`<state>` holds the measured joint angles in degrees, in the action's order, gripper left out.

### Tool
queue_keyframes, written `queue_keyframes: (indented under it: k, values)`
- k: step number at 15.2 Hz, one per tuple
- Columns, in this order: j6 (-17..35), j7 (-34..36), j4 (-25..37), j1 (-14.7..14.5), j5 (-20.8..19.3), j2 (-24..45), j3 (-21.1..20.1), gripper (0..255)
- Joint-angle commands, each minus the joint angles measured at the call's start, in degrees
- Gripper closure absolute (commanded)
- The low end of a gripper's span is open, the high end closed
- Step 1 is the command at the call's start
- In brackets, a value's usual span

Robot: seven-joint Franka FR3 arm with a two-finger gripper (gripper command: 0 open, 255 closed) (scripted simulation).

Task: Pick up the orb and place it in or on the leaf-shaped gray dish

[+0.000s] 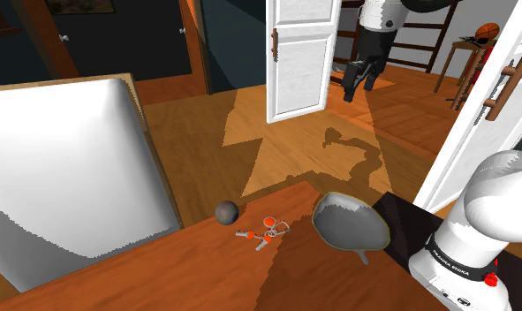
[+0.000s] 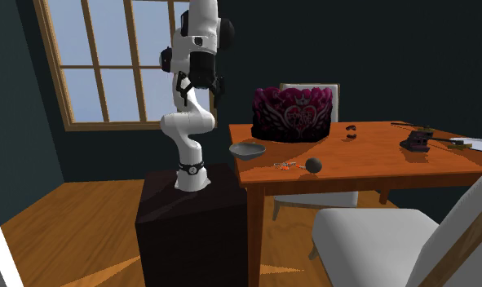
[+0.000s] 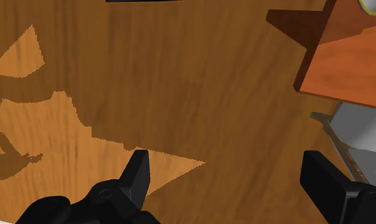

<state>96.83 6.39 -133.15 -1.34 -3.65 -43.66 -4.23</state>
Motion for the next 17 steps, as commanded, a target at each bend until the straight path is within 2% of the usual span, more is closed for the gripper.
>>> queue_keyframes:
  k: [1,10,17]
  values:
    - [0.0,0.0,0.0,0.0,0.0,0.0,0.0,0]
    - [4.8,12.2,1.6,-2.5,2.8,8.8,-12.2,0]
    - [8.0,22.5,6.6,-3.1,1.8,19.4,-21.7,0]
